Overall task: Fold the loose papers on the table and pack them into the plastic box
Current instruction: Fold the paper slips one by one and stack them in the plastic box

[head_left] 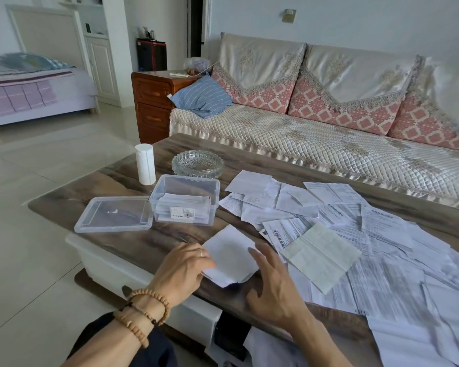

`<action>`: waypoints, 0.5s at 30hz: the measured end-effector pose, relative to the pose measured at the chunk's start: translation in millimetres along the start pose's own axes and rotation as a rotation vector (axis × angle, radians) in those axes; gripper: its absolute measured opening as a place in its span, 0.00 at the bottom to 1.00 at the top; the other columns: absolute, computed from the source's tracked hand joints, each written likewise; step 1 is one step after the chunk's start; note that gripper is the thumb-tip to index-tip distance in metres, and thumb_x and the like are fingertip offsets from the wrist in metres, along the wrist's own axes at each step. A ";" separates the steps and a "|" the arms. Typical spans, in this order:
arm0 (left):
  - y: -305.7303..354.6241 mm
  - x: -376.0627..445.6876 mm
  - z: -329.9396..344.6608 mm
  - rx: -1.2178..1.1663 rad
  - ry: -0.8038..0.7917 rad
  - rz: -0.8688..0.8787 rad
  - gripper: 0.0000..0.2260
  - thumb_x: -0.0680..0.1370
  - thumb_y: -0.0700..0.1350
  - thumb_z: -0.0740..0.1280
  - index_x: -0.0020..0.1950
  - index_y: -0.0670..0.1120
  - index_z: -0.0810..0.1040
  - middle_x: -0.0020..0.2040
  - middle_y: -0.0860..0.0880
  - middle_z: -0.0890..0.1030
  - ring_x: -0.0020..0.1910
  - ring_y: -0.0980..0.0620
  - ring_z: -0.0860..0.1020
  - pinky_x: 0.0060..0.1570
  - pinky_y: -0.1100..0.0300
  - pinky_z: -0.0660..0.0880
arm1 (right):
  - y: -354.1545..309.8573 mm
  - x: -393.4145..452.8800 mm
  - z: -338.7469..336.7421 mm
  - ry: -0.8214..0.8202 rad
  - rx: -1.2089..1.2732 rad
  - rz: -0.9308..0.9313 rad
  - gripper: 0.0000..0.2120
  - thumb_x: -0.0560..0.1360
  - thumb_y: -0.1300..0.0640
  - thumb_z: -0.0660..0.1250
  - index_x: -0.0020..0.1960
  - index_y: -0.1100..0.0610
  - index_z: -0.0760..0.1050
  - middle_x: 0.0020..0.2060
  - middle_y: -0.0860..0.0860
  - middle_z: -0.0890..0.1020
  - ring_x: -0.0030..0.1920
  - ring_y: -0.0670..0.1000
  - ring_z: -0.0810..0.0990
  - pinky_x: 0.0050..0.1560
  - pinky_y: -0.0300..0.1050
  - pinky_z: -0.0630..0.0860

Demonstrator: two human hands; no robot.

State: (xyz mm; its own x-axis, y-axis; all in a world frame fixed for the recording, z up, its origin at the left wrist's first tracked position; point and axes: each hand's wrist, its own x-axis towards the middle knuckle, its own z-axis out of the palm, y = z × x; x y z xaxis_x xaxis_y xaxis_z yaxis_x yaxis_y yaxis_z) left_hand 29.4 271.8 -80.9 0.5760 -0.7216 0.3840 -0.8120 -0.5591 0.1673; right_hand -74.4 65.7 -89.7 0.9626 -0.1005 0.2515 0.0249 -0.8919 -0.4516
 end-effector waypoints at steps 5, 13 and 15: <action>13.9 3.0 -6.7 0.117 -0.113 0.059 0.17 0.65 0.33 0.73 0.44 0.54 0.84 0.39 0.57 0.82 0.42 0.57 0.77 0.48 0.61 0.73 | -21.9 -1.3 22.3 -0.138 -0.027 -0.102 0.25 0.74 0.53 0.61 0.71 0.55 0.69 0.72 0.52 0.69 0.73 0.54 0.65 0.76 0.47 0.55; -5.9 -2.2 -29.5 -0.213 -0.477 -0.242 0.24 0.77 0.48 0.70 0.71 0.61 0.70 0.71 0.61 0.69 0.71 0.58 0.67 0.73 0.60 0.61 | -9.9 -6.0 10.7 -0.263 -0.063 -0.210 0.30 0.75 0.65 0.57 0.75 0.48 0.65 0.75 0.41 0.61 0.76 0.41 0.51 0.74 0.40 0.43; -14.0 -4.6 -28.0 -0.278 -0.521 -0.278 0.17 0.78 0.51 0.68 0.67 0.60 0.75 0.68 0.61 0.72 0.67 0.61 0.70 0.71 0.60 0.65 | -9.2 -4.7 2.5 -0.331 -0.004 -0.187 0.25 0.80 0.61 0.57 0.75 0.47 0.65 0.74 0.38 0.61 0.73 0.36 0.48 0.76 0.42 0.43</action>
State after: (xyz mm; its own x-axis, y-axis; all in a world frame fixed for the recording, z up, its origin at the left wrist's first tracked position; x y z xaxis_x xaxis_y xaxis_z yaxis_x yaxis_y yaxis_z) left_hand 35.5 294.3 -59.6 0.6816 -0.7076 -0.1864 -0.5798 -0.6776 0.4524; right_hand -78.5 75.5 -88.9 0.9765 0.2118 0.0388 0.2082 -0.8830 -0.4207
